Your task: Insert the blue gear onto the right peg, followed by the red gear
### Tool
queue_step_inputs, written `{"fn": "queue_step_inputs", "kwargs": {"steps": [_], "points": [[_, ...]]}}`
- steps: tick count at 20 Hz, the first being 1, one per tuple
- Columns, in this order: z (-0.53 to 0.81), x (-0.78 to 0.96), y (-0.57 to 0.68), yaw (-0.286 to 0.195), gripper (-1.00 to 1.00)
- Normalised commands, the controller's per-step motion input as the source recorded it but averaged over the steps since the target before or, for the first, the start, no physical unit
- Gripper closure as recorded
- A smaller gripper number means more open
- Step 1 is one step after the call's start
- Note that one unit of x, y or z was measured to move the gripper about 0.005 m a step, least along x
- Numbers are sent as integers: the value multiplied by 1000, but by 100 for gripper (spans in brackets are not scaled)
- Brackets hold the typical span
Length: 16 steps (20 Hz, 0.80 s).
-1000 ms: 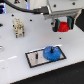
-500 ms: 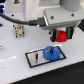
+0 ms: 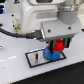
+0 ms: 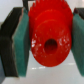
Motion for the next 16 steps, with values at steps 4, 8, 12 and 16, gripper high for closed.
{"fn": "queue_step_inputs", "kwargs": {"steps": [4,8,12,16], "points": [[-68,178,-75,0,100],[-11,80,-4,0,100],[103,60,13,0,100],[229,0,19,0,100]]}}
